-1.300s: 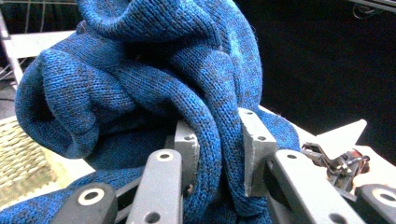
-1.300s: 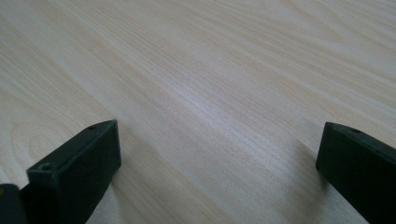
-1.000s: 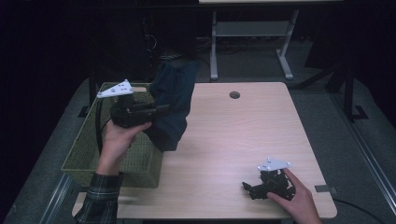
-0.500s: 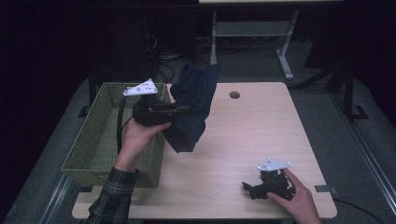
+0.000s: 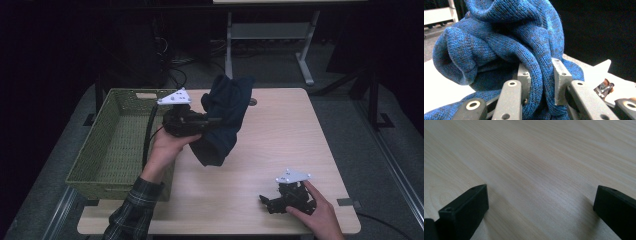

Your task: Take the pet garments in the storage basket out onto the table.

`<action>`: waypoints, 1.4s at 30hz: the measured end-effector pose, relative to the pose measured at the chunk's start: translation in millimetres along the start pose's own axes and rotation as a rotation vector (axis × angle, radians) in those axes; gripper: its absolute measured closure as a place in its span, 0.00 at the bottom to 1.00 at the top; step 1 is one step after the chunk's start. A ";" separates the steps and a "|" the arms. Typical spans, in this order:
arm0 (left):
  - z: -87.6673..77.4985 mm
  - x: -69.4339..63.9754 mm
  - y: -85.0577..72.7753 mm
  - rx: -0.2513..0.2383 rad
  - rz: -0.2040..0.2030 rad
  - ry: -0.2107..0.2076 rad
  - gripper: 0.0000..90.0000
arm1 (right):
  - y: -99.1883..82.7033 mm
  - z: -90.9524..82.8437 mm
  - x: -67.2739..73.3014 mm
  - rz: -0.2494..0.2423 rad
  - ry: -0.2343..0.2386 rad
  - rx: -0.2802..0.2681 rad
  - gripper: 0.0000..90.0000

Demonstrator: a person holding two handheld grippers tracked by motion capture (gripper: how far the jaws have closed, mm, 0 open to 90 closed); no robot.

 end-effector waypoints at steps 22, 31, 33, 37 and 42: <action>105.3 4.4 -49.2 0.164 -0.019 -0.046 0.80 | 0.0 0.1 0.0 0.000 0.000 -0.001 0.00; 136.6 14.1 -78.6 0.244 -0.035 -0.044 0.80 | -0.3 -0.1 0.4 0.004 0.002 0.003 0.00; 144.1 15.4 -86.0 0.257 -0.043 -0.046 0.80 | -0.4 -0.2 0.4 0.003 0.001 0.004 0.00; 155.2 18.9 -98.5 0.298 -0.034 -0.036 0.80 | -0.2 0.0 0.2 0.001 0.000 0.001 0.00; 166.8 20.2 -106.9 0.312 -0.030 -0.047 0.79 | -0.1 0.1 0.0 0.000 0.000 0.000 0.00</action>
Point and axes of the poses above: each handheld gripper's, and its own axes: z roughly forward along the jaws, y roughly out of its top, x roughly to its left, the point moved 10 cm from there along z, roughly forward along the jaws, and after that the axes turned 9 degrees about -y, right-handed, at the moved point
